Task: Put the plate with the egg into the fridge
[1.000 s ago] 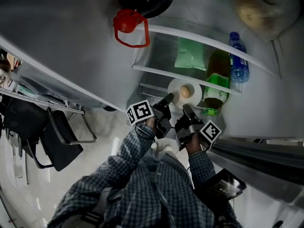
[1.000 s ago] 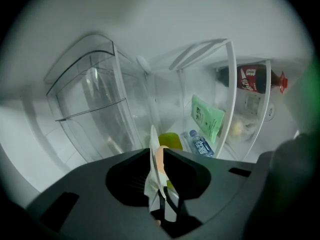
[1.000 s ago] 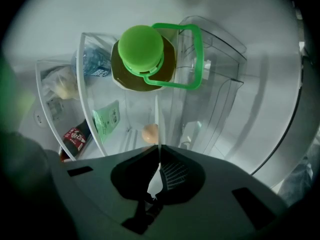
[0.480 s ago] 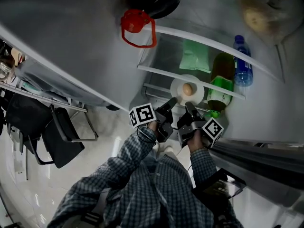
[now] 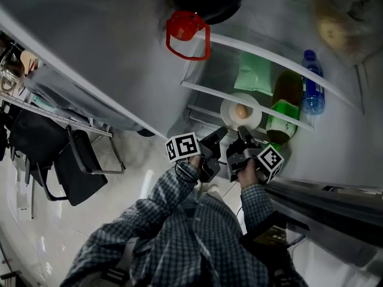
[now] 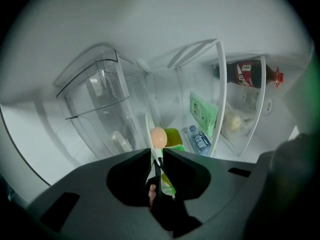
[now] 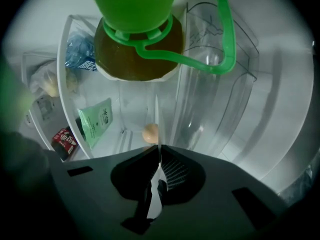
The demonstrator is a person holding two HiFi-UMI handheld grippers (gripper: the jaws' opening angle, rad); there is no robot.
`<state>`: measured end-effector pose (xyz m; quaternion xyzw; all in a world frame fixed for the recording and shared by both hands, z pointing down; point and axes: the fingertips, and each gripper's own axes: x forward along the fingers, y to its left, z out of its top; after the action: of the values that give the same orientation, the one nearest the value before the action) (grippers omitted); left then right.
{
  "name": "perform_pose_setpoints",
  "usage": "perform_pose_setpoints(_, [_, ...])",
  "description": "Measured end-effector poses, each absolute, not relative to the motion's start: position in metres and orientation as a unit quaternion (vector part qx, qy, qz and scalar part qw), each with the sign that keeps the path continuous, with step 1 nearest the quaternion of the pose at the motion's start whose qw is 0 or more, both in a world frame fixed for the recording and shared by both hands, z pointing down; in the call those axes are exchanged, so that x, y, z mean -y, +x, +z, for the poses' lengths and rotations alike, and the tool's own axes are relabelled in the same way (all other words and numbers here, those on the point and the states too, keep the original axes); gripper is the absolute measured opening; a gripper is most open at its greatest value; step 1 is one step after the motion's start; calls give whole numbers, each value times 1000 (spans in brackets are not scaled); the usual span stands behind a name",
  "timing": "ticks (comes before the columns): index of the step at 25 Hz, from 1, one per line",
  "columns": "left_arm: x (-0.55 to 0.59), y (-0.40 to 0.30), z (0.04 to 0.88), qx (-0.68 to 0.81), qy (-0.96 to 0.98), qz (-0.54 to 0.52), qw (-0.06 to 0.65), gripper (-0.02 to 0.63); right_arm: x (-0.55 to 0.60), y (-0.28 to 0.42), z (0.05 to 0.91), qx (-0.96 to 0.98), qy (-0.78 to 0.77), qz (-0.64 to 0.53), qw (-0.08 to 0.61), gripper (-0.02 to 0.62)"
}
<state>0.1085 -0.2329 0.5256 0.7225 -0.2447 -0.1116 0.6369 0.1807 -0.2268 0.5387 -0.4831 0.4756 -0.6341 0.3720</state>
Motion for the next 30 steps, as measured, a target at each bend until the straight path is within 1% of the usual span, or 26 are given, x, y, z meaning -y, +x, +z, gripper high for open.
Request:
perform_pose_setpoints(12, [233,102,528,259,716,-116,638,60,242,183,536,-466,-501,-635,358,18])
perform_pose_setpoints(14, [238,102,528,267,715,-116,636,6,242,183,535,-466,-501,-636,356,18])
perform_pose_setpoints(18, [249,112,523,261,708,-127,644,6,243,182,535,-470,-501,-636,351,18])
perform_pose_setpoints(22, [252,125,525,252,703,-116,655,6,242,183,536,-470,-502,-638,347,18])
perform_pose_setpoints(30, [255,129,533,256,687,-117,669,6,243,185,537,-482,-501,-646,316,18])
